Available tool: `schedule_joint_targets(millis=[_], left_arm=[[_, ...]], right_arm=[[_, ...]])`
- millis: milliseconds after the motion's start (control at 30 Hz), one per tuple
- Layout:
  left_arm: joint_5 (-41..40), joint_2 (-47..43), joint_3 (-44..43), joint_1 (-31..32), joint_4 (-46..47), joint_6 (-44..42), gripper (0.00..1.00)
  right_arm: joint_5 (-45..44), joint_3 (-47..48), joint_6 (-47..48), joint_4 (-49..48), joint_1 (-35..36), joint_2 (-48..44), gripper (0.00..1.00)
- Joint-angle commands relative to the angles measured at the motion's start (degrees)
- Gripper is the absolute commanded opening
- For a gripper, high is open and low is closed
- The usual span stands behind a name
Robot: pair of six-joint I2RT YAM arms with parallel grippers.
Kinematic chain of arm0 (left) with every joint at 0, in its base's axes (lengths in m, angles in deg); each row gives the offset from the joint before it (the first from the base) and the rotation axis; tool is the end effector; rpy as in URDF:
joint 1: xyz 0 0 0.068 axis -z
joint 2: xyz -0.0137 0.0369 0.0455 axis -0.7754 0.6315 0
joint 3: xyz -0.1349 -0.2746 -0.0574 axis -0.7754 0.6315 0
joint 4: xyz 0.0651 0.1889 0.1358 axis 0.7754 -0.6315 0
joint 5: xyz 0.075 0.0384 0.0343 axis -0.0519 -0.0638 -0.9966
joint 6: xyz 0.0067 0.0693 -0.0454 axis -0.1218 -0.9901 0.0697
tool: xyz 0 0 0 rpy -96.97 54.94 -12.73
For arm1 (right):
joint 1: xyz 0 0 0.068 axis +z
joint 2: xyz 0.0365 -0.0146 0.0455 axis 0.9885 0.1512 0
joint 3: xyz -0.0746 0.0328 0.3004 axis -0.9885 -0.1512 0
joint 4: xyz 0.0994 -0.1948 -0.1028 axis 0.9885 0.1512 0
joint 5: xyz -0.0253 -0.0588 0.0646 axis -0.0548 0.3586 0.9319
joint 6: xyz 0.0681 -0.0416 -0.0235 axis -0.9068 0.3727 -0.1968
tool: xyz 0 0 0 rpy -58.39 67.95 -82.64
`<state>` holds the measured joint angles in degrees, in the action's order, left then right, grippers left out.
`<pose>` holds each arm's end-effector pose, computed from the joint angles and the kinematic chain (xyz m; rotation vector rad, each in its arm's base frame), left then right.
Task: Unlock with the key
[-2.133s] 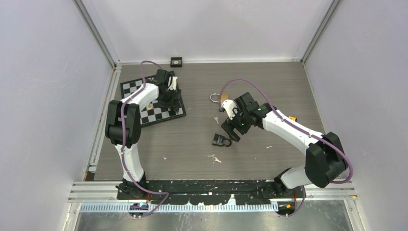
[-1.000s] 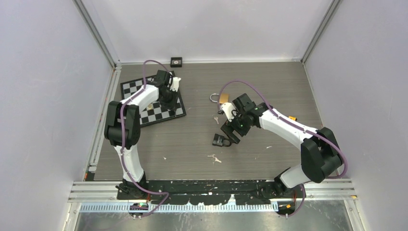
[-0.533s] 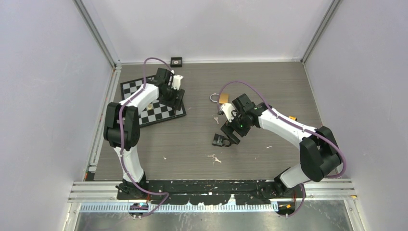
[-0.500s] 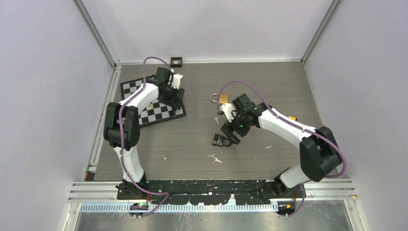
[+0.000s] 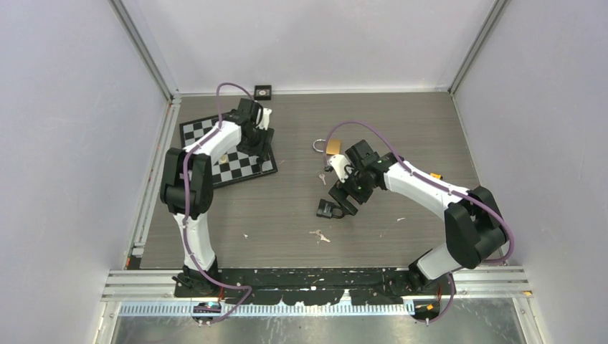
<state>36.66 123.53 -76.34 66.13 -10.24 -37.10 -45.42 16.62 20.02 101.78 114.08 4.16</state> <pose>0.4155 -0.1196 0.2189 0.3745 2.6377 -0.1955 0.2251 0.1625 0.2260 -1.2972 2.4396 0.3374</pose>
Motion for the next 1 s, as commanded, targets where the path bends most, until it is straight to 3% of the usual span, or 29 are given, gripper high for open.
schedule_joint_targets(millis=[0,533,967], left_arm=[[-2.4,-0.34,0.38,0.77,0.06,3.12,0.54],[-4.16,1.78,2.31,1.98,0.78,4.91,0.45],[-1.59,-1.66,4.0,2.11,1.7,2.37,0.31]], right_arm=[[0.41,1.98,0.91,0.81,-0.11,0.64,0.89],[0.74,2.25,0.9,1.16,-0.09,1.03,0.89],[0.75,2.25,0.85,1.18,-0.1,0.74,0.89]])
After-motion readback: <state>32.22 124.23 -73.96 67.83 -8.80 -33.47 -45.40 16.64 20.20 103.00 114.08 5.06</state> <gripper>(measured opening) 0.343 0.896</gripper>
